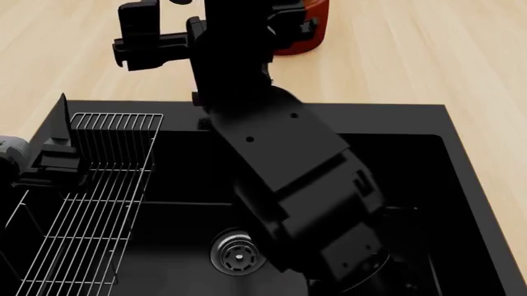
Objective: Turn the sink spout to the right.
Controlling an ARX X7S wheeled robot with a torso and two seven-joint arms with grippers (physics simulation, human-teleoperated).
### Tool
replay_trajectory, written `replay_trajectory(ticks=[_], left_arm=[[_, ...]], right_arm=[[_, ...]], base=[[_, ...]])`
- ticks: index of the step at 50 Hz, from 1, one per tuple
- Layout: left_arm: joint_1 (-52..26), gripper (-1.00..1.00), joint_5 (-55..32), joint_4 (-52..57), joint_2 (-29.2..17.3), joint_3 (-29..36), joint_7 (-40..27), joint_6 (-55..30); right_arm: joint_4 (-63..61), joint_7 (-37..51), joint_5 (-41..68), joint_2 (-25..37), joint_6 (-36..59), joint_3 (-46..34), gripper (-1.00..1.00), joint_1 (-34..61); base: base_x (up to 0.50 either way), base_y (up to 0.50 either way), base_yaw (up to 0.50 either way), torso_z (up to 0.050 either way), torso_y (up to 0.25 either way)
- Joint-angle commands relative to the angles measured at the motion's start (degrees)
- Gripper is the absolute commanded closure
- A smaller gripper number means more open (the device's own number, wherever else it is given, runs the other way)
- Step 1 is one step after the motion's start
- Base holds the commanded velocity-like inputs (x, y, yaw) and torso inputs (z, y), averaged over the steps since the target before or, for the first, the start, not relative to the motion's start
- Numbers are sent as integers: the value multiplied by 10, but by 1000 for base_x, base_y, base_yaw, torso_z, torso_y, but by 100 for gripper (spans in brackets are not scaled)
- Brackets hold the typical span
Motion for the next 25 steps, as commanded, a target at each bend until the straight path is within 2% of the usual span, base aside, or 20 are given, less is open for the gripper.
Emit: replay_trajectory(ticks=[1, 22, 25], left_arm=[[0, -100, -2, -3, -1, 0, -1, 2], [0, -100, -1, -3, -5, 4, -5, 2], [-5, -100, 18, -2, -12, 30, -4, -6]], right_arm=[[-17, 17, 10, 18, 0, -1, -100, -4], [-77, 56, 27, 51, 23, 2, -100, -19], [-77, 56, 28, 55, 27, 2, -100, -16]], base=[[0, 0, 0, 0, 0], [0, 0, 0, 0, 0], [0, 0, 0, 0, 0]])
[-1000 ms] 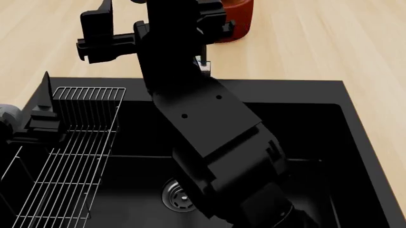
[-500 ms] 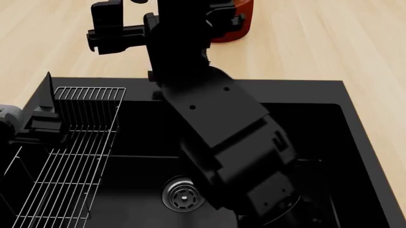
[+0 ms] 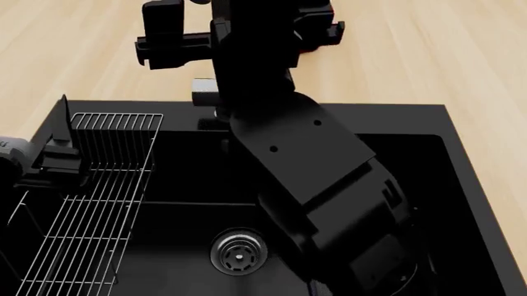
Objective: Turn the sink spout to the right.
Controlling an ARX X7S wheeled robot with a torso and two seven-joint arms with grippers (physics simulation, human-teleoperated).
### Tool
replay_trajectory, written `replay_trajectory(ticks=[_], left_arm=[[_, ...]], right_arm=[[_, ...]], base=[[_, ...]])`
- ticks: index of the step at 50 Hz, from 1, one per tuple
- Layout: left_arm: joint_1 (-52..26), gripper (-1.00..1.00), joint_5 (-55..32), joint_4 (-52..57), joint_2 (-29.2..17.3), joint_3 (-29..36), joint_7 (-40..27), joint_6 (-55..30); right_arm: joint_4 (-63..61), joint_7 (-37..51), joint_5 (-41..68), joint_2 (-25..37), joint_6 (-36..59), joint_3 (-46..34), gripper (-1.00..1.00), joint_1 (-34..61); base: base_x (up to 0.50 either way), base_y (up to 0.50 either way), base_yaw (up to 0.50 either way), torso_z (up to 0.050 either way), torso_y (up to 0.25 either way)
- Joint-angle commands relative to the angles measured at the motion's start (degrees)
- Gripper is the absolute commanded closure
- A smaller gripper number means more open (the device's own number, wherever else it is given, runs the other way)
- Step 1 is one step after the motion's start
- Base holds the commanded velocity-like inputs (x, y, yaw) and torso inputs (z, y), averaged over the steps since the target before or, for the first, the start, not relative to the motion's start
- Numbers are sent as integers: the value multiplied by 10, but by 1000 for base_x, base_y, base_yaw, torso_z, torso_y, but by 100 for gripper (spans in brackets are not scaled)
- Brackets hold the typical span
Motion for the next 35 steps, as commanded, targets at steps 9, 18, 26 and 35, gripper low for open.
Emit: replay_trajectory(ticks=[9, 18, 26, 35], left_arm=[[-4, -100, 16, 0, -9, 26, 0, -4], [-6, -100, 16, 1, -11, 29, -1, -6], [-6, -100, 12, -1, -9, 24, -2, -5], [-5, -100, 15, 3, -13, 31, -3, -6]], right_arm=[[-29, 20, 12, 33, 21, 4, -100, 1], [-48, 35, 17, 51, 35, 9, -100, 1], [-65, 48, 23, 68, 49, 15, -100, 0], [-71, 56, 25, 78, 46, 22, -100, -7]], base=[[0, 0, 0, 0, 0], [0, 0, 0, 0, 0], [0, 0, 0, 0, 0], [0, 0, 0, 0, 0]])
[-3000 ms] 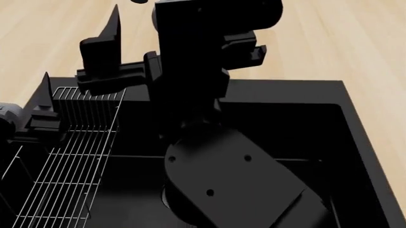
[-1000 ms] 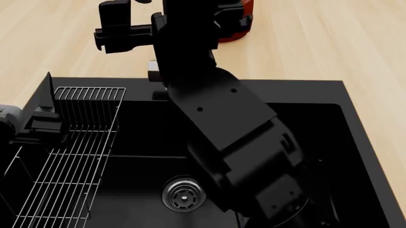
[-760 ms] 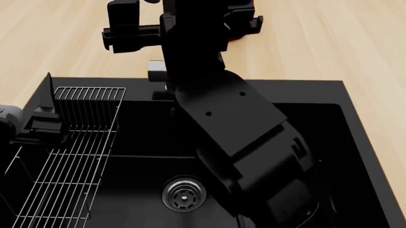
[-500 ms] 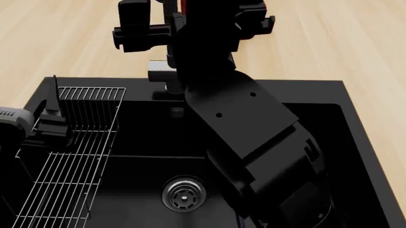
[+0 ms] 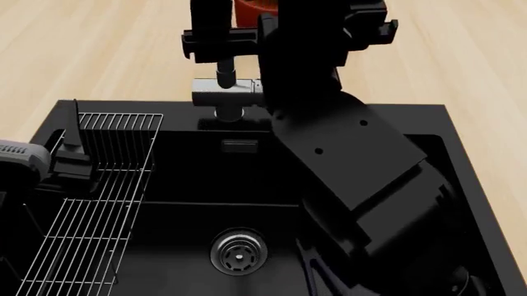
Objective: Turn the sink spout to the right.
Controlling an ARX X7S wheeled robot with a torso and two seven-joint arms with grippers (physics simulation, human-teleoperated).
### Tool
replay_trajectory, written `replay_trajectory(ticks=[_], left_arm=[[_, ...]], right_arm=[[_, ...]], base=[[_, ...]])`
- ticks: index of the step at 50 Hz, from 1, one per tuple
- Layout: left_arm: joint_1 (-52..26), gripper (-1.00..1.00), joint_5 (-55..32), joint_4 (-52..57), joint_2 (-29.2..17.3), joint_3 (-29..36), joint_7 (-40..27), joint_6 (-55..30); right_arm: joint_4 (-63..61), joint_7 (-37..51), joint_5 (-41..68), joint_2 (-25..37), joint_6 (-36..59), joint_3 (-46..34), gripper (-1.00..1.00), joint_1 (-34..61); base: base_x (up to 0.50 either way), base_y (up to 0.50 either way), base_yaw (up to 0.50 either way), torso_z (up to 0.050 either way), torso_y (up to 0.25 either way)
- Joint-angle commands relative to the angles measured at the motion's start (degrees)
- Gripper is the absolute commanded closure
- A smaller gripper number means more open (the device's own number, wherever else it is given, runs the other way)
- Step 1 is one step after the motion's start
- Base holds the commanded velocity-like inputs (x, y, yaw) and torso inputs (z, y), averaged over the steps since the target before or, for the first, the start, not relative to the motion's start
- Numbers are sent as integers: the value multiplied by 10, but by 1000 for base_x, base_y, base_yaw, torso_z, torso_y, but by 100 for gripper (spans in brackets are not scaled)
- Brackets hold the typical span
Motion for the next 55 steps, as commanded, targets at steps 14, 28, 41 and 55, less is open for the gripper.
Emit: replay_trajectory(ticks=[14, 28, 41, 55], left_arm=[[-1, -100, -2, 1, -2, 4, -3, -2], [-1, -100, -3, 1, -3, 4, -5, -2], [-2, -100, -4, 0, -4, 5, -7, -2], [-1, -100, -4, 4, -6, 6, -10, 0]], right_arm=[[-13, 19, 6, 36, 21, 9, -100, -2], [-9, 20, 6, 49, 29, 11, -100, 3], [11, 12, 1, 58, 27, 10, -100, 10], [25, 10, 0, 67, 27, 14, -100, 15]], base=[[0, 0, 0, 0, 0], [0, 0, 0, 0, 0], [0, 0, 0, 0, 0], [0, 0, 0, 0, 0]])
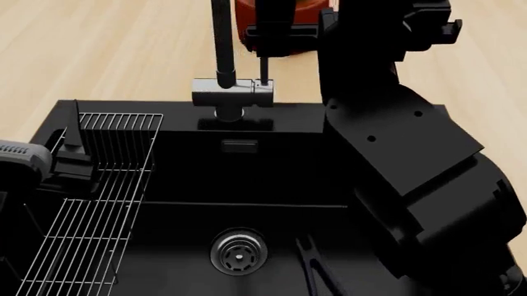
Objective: Turn the sink spout to the right.
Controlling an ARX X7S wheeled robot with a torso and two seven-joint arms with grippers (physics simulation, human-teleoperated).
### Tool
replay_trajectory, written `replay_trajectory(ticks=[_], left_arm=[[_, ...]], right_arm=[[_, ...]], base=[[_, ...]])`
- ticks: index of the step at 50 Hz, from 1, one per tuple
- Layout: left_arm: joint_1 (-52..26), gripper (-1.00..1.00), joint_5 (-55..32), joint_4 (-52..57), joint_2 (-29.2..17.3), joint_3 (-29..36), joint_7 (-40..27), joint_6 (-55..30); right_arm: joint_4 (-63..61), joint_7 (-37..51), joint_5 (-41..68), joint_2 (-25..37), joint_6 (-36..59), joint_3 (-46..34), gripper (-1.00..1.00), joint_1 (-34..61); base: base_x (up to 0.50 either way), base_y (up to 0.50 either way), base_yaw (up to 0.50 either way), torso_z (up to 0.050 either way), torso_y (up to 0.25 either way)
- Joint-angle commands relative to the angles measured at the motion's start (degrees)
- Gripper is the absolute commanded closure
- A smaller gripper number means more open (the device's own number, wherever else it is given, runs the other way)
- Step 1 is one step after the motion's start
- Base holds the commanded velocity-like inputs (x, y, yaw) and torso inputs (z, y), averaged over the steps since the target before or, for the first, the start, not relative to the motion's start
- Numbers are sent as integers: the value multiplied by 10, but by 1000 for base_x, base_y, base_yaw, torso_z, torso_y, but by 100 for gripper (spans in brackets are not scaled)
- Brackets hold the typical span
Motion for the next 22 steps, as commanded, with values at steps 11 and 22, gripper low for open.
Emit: replay_trajectory(ticks=[11, 22], left_arm=[[1, -100, 1, 2, -2, 2, -5, 4], [0, -100, -2, 0, -2, 3, -5, 2]], right_arm=[[39, -14, -10, 10, -2, -1, -100, 20], [63, -26, -20, 14, -2, -8, -100, 33]], base=[[0, 0, 0, 0, 0], [0, 0, 0, 0, 0]])
